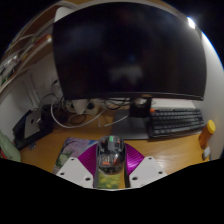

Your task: Arrange mouse

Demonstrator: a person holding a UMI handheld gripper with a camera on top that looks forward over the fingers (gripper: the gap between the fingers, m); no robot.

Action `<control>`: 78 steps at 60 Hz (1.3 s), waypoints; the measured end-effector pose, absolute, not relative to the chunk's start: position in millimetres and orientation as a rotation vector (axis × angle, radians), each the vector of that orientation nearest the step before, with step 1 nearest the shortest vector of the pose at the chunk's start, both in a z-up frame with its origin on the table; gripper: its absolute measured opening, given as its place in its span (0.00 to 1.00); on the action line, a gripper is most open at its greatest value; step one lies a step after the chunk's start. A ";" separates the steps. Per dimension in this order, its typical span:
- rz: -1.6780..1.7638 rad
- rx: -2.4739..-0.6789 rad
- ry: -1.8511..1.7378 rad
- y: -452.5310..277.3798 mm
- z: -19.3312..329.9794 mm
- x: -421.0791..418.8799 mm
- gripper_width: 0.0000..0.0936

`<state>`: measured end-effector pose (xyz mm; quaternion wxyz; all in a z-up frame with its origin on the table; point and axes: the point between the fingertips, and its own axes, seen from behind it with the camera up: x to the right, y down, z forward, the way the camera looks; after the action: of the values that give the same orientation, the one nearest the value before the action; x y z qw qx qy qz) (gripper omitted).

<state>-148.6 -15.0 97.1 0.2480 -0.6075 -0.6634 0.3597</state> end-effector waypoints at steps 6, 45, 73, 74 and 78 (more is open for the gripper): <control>0.956 -1.643 -1.845 -66.4 71.2 -155.0 0.38; 0.696 -1.833 -1.771 -91.8 49.2 -101.9 0.91; 0.662 -1.844 -1.795 -85.1 140.6 24.3 0.91; 0.657 -1.838 -1.794 -83.5 140.0 24.1 0.92; 0.635 -1.827 -1.801 -77.2 139.7 23.5 0.91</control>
<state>23.5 -77.2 139.7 0.2470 -0.6699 -0.6603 0.2328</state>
